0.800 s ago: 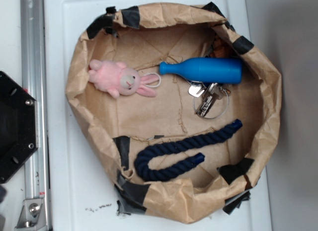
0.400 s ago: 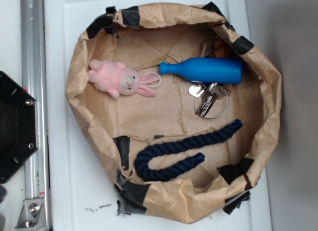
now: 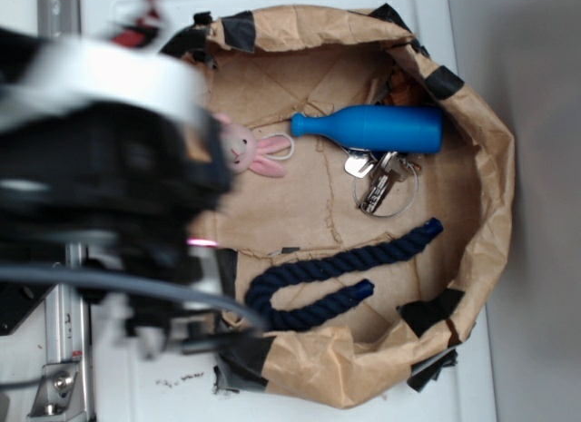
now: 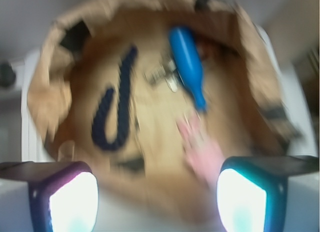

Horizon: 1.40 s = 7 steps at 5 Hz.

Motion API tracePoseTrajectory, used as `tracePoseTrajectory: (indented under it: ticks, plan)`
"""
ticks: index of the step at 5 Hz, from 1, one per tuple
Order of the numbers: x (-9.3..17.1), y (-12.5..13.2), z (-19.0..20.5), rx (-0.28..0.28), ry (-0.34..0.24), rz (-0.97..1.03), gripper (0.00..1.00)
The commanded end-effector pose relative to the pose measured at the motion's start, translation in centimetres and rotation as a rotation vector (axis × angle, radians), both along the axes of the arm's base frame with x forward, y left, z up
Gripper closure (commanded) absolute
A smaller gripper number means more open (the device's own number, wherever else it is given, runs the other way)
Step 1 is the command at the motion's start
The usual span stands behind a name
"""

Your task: Grab the blue rope.

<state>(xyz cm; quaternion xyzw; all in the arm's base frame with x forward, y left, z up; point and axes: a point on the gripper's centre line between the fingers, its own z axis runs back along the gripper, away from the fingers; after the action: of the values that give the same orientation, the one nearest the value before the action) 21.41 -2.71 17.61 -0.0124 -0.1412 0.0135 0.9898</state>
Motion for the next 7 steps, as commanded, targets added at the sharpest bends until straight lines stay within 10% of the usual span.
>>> tracePoseTrajectory:
  ticks: [1,5,6,7]
  plan:
    - [5.1,-1.2,-7.1,-0.041,0.018,0.061,0.0]
    - [12.4,-3.7,-14.0,-0.123,0.12,0.127,0.07]
    - [12.1,-4.4,-14.7,-0.108,0.146,0.119,1.0]
    - [10.9,-5.7,-14.1,-0.107,0.137,0.071,1.0]
